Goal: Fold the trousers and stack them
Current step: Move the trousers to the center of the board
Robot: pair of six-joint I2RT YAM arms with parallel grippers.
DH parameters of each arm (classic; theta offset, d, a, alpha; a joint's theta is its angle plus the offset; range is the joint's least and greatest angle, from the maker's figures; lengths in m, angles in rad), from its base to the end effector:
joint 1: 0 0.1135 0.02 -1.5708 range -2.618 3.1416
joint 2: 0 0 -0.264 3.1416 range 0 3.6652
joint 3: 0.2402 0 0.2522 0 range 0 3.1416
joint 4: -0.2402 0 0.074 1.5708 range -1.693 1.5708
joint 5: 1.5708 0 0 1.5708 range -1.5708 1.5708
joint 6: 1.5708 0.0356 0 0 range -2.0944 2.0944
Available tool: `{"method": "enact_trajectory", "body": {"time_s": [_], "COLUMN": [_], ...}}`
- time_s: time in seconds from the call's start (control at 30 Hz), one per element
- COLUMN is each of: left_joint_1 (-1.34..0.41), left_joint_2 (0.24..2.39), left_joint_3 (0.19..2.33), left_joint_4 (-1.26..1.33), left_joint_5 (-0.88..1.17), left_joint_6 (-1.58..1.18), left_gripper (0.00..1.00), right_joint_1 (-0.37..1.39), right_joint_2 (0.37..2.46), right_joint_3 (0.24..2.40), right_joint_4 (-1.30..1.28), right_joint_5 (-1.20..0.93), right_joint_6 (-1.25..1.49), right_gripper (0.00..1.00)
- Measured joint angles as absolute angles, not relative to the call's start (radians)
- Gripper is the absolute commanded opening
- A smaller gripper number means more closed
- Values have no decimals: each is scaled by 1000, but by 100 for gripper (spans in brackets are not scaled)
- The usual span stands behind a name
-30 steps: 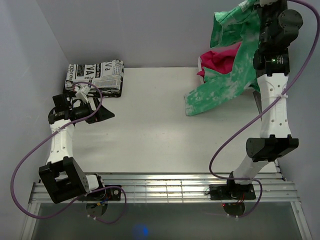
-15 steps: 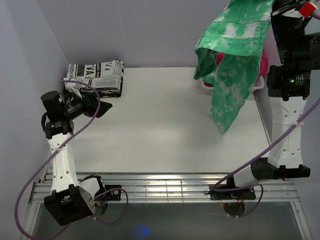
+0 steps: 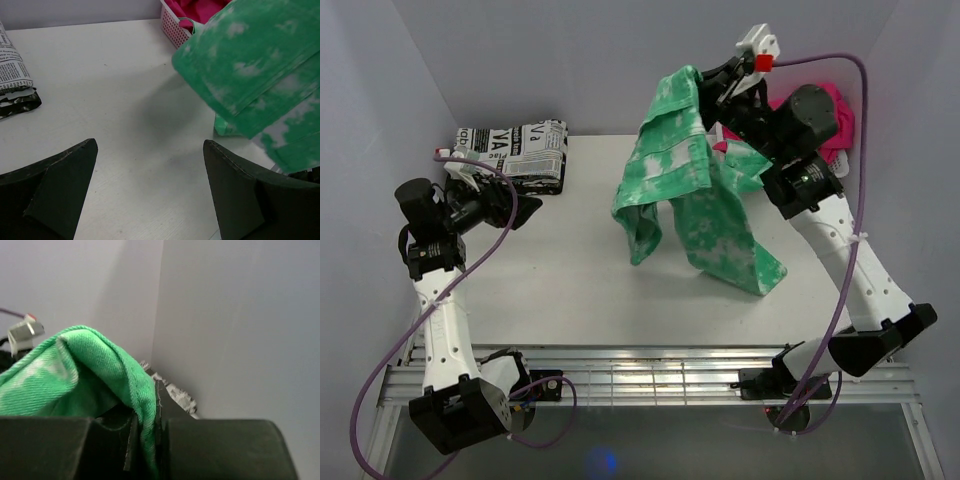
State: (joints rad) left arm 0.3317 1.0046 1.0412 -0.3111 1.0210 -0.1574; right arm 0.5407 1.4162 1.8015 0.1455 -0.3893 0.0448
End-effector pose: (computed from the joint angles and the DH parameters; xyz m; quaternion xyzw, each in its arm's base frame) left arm 0.2085 0.0397 0.3801 0.1178 0.7463 -0.3422 0.5586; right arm 0.2297 0.1537 0.5761 -0.2824 0.4314 0.3377 0.7875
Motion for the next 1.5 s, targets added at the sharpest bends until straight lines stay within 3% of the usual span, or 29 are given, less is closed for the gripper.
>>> {"method": "enact_trajectory", "body": {"time_s": [0.17,0.2,0.27,0.3,0.33,0.37,0.4,0.47,0.53,0.57,0.63,0.67,0.73,0.87,1.0,1.17,1.43,1.47,1.5], "left_joint_1": [332,332,332,332,332,332,332,332,332,332,332,332,331,331,331,331,331,331,331], "left_joint_2": [997,995,991,989,987,986,985,987,992,998,1018,1037,1073,1149,1175,1174,1167,1168,1168], "left_joint_3": [1041,1041,1040,1040,1040,1040,1040,1040,1040,1040,1040,1039,1034,1021,1021,1021,1024,1028,1032], "left_joint_4": [-356,-373,-409,-427,-445,-460,-478,-506,-529,-534,-544,-546,-548,-557,-551,-537,-523,-523,-523], "left_joint_5": [1021,1019,1003,994,985,979,972,966,965,966,975,982,984,982,981,984,970,968,966], "left_joint_6": [-114,-93,-48,-23,1,21,47,84,115,130,149,161,177,200,200,186,152,147,142], "left_gripper": [98,98,98,98,98,98,98,98,98,98,98,98,98,98,98,98,98,98,98], "right_joint_1": [554,557,571,587,604,620,629,635,593,554,424,342,173,-136,-289,-341,-297,-283,-269], "right_joint_2": [1474,1493,1554,1596,1640,1679,1703,1718,1705,1695,1664,1635,1565,1414,1377,1528,1798,1844,1874], "right_joint_3": [1602,1557,1486,1464,1457,1457,1458,1459,1493,1526,1592,1604,1581,1426,1264,1181,1094,1094,1093], "right_joint_4": [133,129,110,80,38,-6,-37,-112,-189,-223,-271,-281,-290,-299,-278,-219,129,150,172], "right_joint_5": [-416,-430,-466,-487,-509,-528,-541,-566,-580,-584,-583,-579,-552,-492,-485,-500,-526,-526,-526], "right_joint_6": [94,104,112,115,111,99,88,46,-11,-37,-75,-86,-93,-59,56,252,506,517,530], "right_gripper": [8,13,48,87,100,92,91,91,99,95,92,83,78,78,86,97,96,93,75]}}
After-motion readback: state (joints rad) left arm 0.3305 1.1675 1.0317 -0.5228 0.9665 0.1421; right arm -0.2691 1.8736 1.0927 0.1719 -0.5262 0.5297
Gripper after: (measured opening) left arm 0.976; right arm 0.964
